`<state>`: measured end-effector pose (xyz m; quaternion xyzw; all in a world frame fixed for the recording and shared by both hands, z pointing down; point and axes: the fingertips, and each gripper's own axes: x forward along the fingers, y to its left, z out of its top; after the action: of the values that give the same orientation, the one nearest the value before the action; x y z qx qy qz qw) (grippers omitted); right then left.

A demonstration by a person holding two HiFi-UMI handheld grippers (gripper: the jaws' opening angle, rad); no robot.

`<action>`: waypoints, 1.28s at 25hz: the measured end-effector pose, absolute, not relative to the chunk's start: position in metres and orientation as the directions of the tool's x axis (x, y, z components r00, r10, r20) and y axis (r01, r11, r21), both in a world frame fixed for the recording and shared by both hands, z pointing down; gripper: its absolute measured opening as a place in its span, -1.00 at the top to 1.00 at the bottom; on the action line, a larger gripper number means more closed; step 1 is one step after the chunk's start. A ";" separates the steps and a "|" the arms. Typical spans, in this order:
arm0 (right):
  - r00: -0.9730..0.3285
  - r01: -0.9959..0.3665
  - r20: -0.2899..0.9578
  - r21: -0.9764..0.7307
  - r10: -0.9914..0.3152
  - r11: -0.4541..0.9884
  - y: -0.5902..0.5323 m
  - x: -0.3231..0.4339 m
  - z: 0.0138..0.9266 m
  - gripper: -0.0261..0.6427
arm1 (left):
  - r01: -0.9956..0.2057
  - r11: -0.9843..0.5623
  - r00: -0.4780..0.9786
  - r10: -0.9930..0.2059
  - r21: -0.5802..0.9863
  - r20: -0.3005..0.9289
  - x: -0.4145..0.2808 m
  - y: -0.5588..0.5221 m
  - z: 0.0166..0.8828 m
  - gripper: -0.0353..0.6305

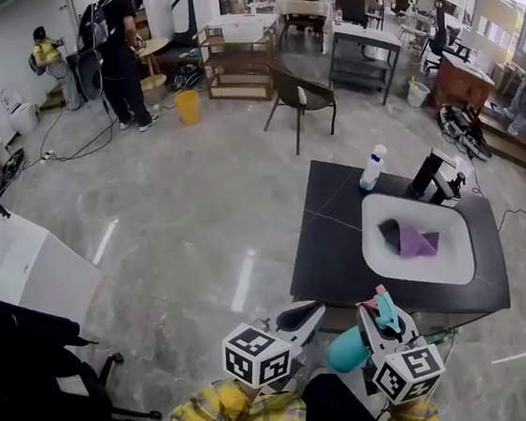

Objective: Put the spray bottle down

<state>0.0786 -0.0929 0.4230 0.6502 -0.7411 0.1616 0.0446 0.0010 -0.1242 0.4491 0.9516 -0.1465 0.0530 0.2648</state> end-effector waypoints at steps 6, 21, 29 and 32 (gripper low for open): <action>-0.149 -0.979 0.262 -0.175 -0.953 0.105 -0.117 0.095 0.421 0.63 | -0.314 -0.820 0.949 -0.265 0.478 0.168 0.013 -0.146 0.447 0.81; -0.210 -0.970 0.238 -0.172 -0.948 0.172 -0.219 0.159 0.416 0.63 | -0.361 -0.815 0.933 -0.312 0.454 0.181 0.081 -0.238 0.443 0.81; -0.241 -0.964 0.238 -0.174 -0.941 0.203 -0.263 0.184 0.416 0.63 | -0.391 -0.803 0.920 -0.338 0.450 0.196 0.108 -0.281 0.441 0.81; -0.253 -0.961 0.239 -0.173 -0.938 0.215 -0.279 0.192 0.418 0.63 | -0.400 -0.800 0.916 -0.344 0.447 0.204 0.116 -0.293 0.442 0.81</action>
<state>0.1919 -0.2792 0.4177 0.6098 -0.7784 0.1434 0.0409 0.1165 -0.2935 0.4420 0.9470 -0.1965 0.0561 0.2477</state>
